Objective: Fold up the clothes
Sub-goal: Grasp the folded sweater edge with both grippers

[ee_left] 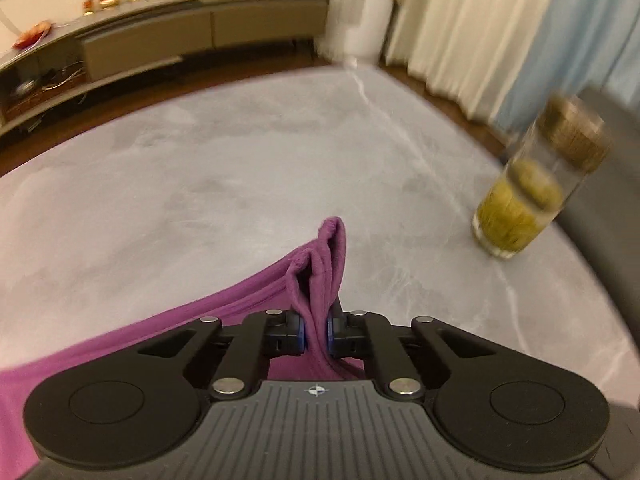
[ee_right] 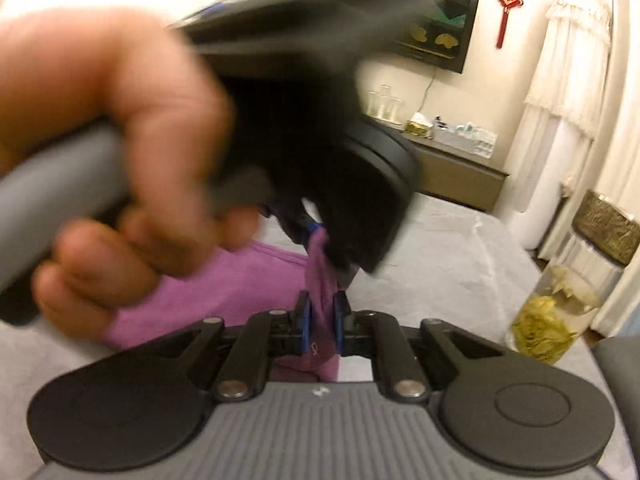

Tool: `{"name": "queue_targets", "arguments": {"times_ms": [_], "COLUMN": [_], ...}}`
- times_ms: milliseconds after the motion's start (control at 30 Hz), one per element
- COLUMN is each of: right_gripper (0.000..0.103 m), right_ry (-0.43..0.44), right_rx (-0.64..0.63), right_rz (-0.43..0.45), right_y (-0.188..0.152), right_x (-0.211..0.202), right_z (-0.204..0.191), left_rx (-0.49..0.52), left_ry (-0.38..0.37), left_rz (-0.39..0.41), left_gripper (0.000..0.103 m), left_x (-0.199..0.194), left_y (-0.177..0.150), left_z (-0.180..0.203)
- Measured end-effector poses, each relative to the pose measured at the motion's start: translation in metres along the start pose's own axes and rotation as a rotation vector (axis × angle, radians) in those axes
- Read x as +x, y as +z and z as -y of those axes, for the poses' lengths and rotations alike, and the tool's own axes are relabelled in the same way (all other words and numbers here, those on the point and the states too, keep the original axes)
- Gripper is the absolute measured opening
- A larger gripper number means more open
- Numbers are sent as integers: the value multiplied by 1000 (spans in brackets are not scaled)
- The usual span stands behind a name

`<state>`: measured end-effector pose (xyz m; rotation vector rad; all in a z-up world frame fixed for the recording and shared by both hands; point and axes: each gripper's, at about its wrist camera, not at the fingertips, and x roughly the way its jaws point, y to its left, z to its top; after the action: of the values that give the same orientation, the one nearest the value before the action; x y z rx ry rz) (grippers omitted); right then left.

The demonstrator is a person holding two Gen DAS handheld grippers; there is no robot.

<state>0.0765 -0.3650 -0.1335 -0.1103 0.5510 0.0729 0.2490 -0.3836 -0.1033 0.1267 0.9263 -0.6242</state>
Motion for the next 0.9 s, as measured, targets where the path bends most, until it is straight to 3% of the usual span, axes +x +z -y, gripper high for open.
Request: {"name": "queue_targets", "arguments": {"times_ms": [67, 133, 200, 267, 333, 467, 667, 800, 900], "right_gripper": [30, 33, 34, 27, 24, 16, 16, 17, 18], "right_ry": [128, 241, 288, 332, 332, 254, 229, 213, 223], "right_rx": [93, 213, 278, 339, 334, 247, 148, 82, 154], "right_rz": [23, 56, 38, 16, -32, -134, -180, -209, -187], "right_y": [3, 7, 10, 13, 15, 17, 15, 14, 19], "right_x": [-13, -24, -18, -10, 2, 22, 28, 31, 28], "right_z": [15, 32, 33, 33, 23, -10, -30, -44, -33], "left_rx": [-73, -123, -158, -170, -196, -203, -192, -185, -190], "left_ry": [-27, -10, 22, 39, 32, 46, 83, 106, 85], "left_rz": [53, 64, 40, 19, 11, 15, 29, 45, 117], "left_gripper": [9, 9, 9, 9, 9, 9, 10, 17, 17], "left_x": [-28, -41, -38, -29, -24, -25, -31, -37, -59], "left_y": [-13, -27, -38, -46, -51, -57, -67, -73, -78], "left_z": [-33, -65, -88, -102, -108, -111, -112, -113, -111]}}
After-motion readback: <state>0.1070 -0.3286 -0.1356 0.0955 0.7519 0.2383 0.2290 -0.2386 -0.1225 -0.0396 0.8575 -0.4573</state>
